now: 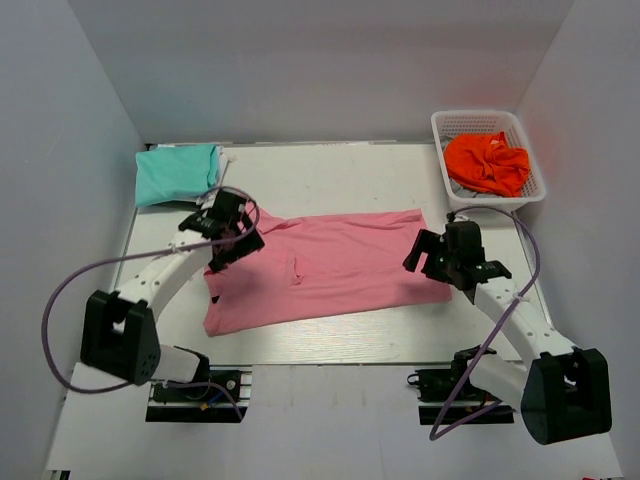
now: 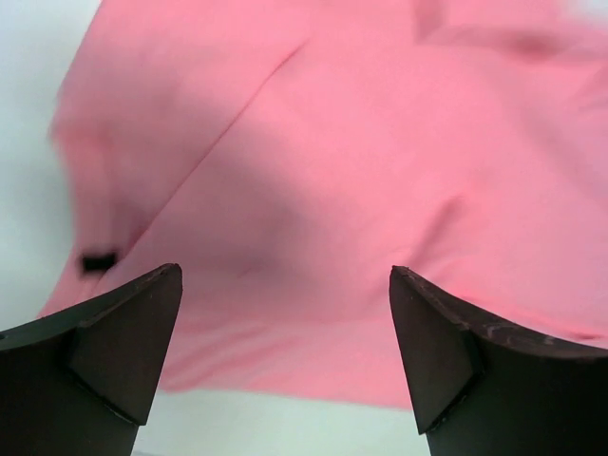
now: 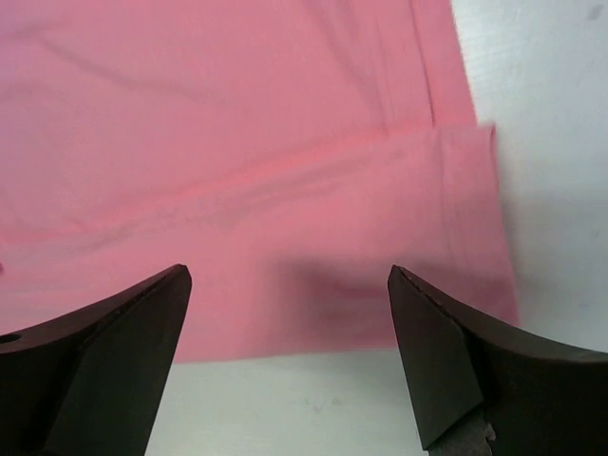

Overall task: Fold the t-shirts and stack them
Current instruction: Fold the flattened tshirt in 1/3 of the way, then grap the side of the flattened tshirt furthest away from the robot with both arms

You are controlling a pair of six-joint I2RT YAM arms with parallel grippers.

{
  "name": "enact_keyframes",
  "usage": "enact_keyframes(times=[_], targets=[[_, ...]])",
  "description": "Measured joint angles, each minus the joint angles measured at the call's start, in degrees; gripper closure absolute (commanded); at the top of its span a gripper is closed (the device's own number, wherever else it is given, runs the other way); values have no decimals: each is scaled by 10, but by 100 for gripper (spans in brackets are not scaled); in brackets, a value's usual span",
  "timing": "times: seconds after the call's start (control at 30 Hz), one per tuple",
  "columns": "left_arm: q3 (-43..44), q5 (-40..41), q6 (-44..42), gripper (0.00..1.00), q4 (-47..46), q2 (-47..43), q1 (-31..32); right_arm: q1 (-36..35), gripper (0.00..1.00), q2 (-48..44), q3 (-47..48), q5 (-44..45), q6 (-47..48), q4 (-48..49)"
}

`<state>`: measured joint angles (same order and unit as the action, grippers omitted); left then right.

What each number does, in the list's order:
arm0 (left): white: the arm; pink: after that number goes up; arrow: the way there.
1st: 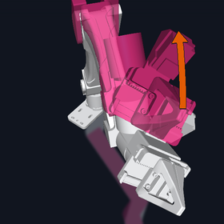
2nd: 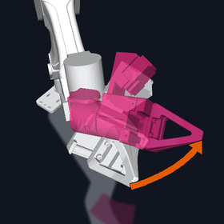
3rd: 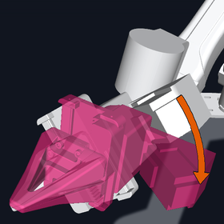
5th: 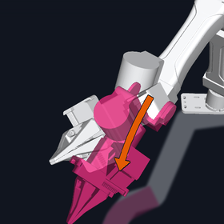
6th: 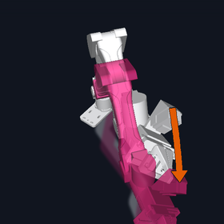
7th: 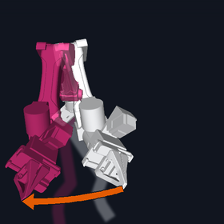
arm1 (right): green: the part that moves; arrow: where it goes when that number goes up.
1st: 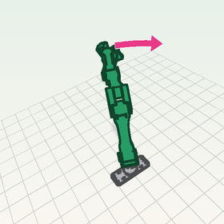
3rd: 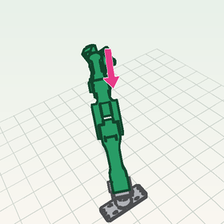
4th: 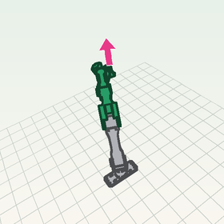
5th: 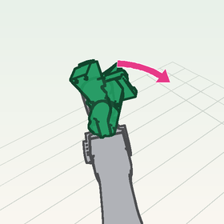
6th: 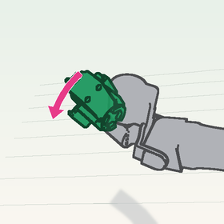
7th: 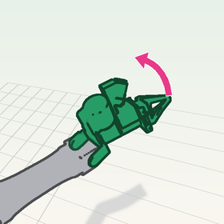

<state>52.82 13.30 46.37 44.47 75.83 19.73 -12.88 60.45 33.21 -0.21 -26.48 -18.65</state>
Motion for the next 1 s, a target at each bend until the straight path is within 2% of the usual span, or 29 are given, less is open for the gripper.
enact_keyframes(times=[0.23,0.37,0.53,0.67,0.77,0.87,0.9,0.97,1.0], targets=[[229,26,-84,0,-53,220,-25,1,10,11,36,48,1,101],[321,29,-132,0,-72,326,-67,3,10,68,85,89,-3,132],[453,21,-177,7,-77,439,-107,5,10,154,142,106,-2,152],[533,19,-200,20,-77,510,-116,6,10,209,178,106,0,155],[544,8,-205,23,-77,540,-116,7,10,233,193,108,0,155],[544,-9,-205,31,-77,557,-117,9,10,252,206,111,0,153],[544,-13,-206,39,-77,560,-117,9,10,257,210,112,0,152],[544,-18,-204,49,-78,565,-118,10,10,264,217,114,0,150],[544,-20,-203,66,-81,565,-119,12,10,268,221,115,0,148]])
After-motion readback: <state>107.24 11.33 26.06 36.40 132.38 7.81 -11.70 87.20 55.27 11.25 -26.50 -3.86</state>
